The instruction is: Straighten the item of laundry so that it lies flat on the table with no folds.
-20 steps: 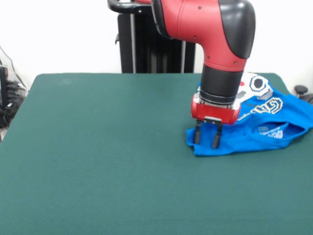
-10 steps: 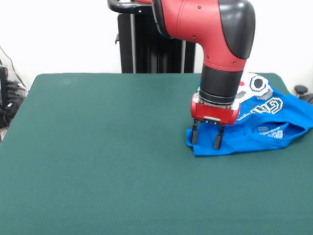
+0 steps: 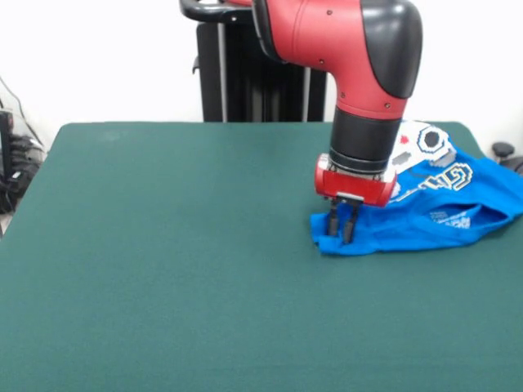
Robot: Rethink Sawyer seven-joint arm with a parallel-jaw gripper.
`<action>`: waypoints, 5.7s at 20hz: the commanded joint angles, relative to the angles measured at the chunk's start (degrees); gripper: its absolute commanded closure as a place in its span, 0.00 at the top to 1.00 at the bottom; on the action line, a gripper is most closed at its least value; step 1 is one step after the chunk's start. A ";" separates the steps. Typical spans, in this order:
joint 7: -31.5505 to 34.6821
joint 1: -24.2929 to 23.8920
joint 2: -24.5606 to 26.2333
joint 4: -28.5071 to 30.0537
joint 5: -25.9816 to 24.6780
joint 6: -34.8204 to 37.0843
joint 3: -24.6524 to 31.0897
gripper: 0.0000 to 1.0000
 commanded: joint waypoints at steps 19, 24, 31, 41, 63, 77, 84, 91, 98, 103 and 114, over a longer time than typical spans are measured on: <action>18.47 -1.53 -6.91 8.18 3.00 3.71 1.09 0.00; 14.19 -4.41 -12.40 10.55 0.04 8.25 -2.62 0.00; 10.43 -9.82 -15.48 11.49 -3.86 11.15 -3.29 0.00; 10.06 -18.13 -14.28 13.33 -11.36 4.86 1.85 0.00; 20.13 -13.61 -13.71 11.70 -9.67 3.92 5.77 1.00; 18.24 -9.49 -9.26 6.42 -8.10 -3.31 5.16 1.00; 13.25 -8.48 -7.65 -0.95 -7.85 3.25 3.44 1.00; 9.73 -5.05 -5.23 -9.78 -8.69 11.28 -2.41 1.00; 9.23 -4.41 -2.58 -16.08 -11.00 16.22 -4.93 1.00; 9.11 -5.06 -0.38 -17.05 -12.76 15.49 -3.77 1.00; 1.55 -11.23 1.56 -12.34 -19.43 26.38 4.96 1.00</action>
